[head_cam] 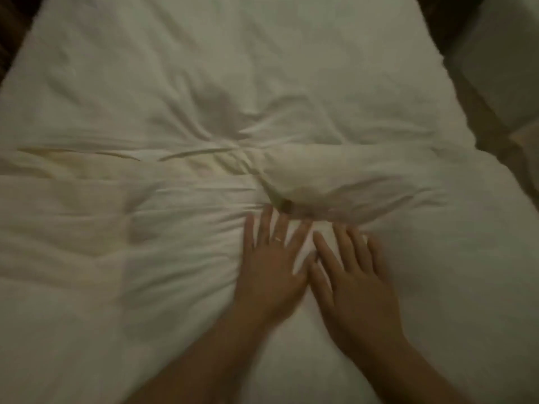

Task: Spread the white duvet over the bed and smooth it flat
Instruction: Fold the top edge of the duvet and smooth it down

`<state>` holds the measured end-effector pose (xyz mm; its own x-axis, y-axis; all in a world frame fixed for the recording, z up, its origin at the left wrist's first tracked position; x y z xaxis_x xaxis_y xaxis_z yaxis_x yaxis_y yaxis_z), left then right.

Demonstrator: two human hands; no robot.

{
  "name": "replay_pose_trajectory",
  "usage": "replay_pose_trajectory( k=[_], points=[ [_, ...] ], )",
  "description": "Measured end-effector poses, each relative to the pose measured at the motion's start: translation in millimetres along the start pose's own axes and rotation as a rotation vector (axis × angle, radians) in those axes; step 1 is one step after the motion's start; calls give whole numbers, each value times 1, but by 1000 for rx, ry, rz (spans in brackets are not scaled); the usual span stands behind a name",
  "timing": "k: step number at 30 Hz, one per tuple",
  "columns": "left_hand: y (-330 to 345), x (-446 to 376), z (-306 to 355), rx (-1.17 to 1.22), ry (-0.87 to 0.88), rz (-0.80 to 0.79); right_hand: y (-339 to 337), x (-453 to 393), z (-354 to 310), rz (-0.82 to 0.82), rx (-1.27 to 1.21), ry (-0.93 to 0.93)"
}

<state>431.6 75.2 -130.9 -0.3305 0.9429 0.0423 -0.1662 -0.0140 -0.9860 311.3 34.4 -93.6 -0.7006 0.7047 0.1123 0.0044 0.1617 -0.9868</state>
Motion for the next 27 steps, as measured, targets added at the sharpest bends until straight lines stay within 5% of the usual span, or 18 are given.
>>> replay_pose_trajectory(
  k=[3, 7, 10, 12, 16, 20, 24, 27],
  points=[
    [32, -38, -28, -162, -33, -124, 39, -5, 48, -167, 31, 68],
    [-6, -46, 1, -27, -76, 65, 1, -3, 55, 4, -85, 75],
    [-44, -62, 108, 277, 348, 191, -55, -4, 99, 174, -77, 121],
    [-26, -91, 162, 179, 534, 97, -47, -2, 156, 55, 13, 229],
    [49, -156, 162, -49, 406, -149, 8, 9, 249, -196, 28, 332],
    [15, -173, 203, -42, 341, -50, -11, 21, 258, -70, -46, 508],
    [15, -165, 262, -119, 852, -73, -10, 39, 207, 18, -218, 342],
    [50, -215, 240, -231, 688, -121, 27, 56, 261, -69, -158, 405]
  ],
)
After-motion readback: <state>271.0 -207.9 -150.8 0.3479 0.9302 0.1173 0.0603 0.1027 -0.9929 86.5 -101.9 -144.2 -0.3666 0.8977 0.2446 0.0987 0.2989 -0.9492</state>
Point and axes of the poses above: each hand's wrist, its own x-axis away from the middle knuckle, its own y-axis out of the palm, z = x × y, the point moved 6 cm from there along -x, towards the middle knuckle, and after that the axes turned 5 degrees about -z, right-handed, at the moved point
